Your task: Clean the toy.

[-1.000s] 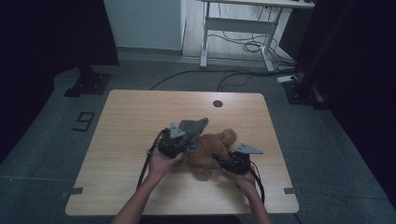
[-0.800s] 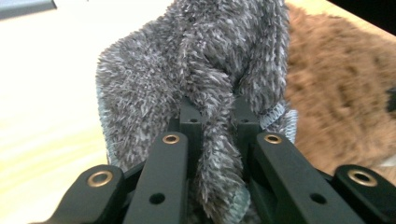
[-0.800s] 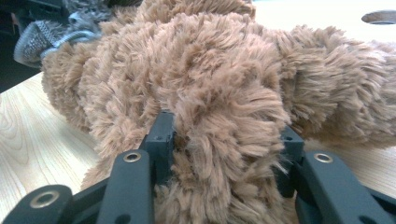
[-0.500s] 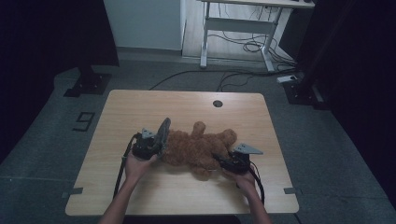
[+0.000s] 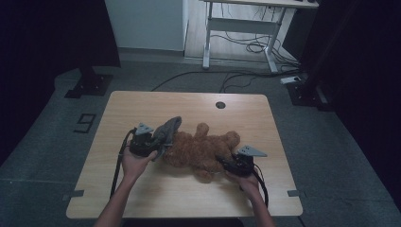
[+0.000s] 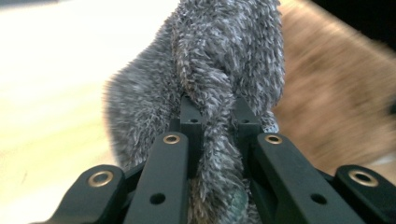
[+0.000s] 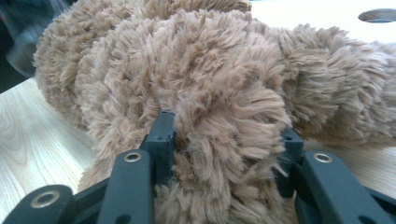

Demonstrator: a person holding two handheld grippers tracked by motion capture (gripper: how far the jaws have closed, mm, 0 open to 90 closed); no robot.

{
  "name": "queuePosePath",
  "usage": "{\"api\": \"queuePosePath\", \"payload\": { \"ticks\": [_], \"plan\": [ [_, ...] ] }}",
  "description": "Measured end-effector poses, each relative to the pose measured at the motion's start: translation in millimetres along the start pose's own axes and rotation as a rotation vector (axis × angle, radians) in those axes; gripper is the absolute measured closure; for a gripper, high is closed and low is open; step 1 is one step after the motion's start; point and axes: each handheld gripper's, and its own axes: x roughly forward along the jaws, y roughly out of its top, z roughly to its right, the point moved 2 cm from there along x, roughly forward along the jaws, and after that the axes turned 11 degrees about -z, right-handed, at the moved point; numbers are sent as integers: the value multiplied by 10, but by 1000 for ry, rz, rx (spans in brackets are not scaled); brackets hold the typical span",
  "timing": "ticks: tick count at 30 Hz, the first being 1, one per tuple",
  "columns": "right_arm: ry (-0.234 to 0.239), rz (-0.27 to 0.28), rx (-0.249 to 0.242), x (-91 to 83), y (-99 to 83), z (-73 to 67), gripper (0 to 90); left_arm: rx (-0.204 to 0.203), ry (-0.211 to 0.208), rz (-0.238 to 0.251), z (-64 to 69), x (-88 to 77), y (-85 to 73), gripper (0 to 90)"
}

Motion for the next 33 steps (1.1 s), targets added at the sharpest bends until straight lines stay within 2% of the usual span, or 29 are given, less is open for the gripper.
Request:
{"api": "queuePosePath", "payload": {
  "ticks": [2, 5, 8, 10, 11, 12, 13, 15, 16, 17, 22, 25, 30, 33],
  "plan": [
    [0, 0, -4, 1, 0, -3, 548, 40, -31, 18, 181, -31, 142, 797],
    [1, 0, -2, 0, 0, -2, 548, 126, -33, 3, 495, 70, 324, 796],
    [0, 1, -5, 0, -1, -3, 548, 166, -47, -32, 727, 296, 473, 796],
    [1, -1, -5, -3, -2, -4, 548, 183, -24, -65, 817, 478, 536, 796],
    [1, 0, -8, -3, -3, -2, 548, 194, -1, -97, 835, 577, 541, 796],
    [0, 0, -8, -4, -3, -2, 548, 197, 15, -127, 828, 672, 526, 796],
    [0, 0, -8, -4, -4, -3, 548, 181, 15, -141, 798, 745, 497, 796],
    [-2, 3, -9, 1, -5, -7, 548, 142, -10, -133, 687, 782, 442, 797],
    [-2, 4, -8, 3, -4, -11, 548, 120, -31, -131, 626, 761, 425, 797],
    [-2, 3, -11, 4, -2, -14, 548, 112, -29, -133, 576, 734, 413, 797],
    [-3, 3, -14, 3, -3, -26, 548, 115, 47, -148, 384, 537, 370, 797],
    [-5, 3, -13, 2, -5, -30, 548, 104, 66, -151, 279, 460, 320, 797],
    [-2, 2, -20, 4, -6, -34, 549, 93, 96, -131, 134, 371, 143, 797],
    [0, 1, -24, 2, -7, -32, 548, 58, 117, -116, 30, 325, -19, 797]
  ]
}}
